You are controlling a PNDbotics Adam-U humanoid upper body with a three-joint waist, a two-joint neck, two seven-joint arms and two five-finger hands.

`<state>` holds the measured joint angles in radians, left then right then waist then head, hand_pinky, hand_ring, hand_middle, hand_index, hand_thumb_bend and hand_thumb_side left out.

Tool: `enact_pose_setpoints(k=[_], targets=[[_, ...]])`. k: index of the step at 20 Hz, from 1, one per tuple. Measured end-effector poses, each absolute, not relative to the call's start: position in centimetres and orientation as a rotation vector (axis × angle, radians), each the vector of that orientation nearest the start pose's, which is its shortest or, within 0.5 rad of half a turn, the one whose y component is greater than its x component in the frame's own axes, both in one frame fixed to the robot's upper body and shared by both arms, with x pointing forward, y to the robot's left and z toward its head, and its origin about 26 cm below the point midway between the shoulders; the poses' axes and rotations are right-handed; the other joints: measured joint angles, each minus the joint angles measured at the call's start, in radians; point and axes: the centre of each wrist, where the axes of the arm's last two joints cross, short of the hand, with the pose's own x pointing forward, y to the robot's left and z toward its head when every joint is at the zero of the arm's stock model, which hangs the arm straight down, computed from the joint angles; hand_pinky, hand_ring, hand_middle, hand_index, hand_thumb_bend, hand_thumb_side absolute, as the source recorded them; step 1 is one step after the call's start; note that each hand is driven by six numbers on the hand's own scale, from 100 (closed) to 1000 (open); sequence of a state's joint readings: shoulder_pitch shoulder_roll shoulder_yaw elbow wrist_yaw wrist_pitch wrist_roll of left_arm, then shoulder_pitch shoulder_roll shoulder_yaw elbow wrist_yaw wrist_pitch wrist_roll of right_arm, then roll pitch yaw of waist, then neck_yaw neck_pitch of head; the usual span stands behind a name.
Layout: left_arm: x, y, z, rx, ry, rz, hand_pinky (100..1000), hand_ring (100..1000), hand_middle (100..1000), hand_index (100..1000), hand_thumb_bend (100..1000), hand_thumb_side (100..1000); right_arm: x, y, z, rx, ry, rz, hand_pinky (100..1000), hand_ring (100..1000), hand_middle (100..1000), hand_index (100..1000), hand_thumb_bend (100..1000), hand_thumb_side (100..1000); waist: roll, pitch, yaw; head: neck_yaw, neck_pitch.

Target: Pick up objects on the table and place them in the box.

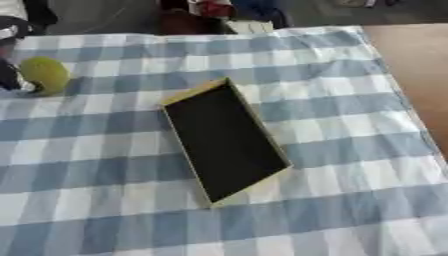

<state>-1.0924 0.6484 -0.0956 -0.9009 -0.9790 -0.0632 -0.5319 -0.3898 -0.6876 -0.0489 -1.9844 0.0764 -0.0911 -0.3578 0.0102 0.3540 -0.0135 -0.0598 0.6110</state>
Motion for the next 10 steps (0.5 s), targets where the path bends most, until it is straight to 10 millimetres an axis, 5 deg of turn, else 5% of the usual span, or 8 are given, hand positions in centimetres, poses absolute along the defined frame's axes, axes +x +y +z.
enact_pose_setpoints(k=[10], targets=[[47.74, 35.29, 29.63, 1.215, -1.054, -1.325, 935, 901, 894, 972, 518, 100, 29.87, -31.03, 27.22, 0.988, 3.459, -0.451, 815, 734, 712, 707, 100, 699, 0.0, 0.029, -0.014, -0.001, -0.006]])
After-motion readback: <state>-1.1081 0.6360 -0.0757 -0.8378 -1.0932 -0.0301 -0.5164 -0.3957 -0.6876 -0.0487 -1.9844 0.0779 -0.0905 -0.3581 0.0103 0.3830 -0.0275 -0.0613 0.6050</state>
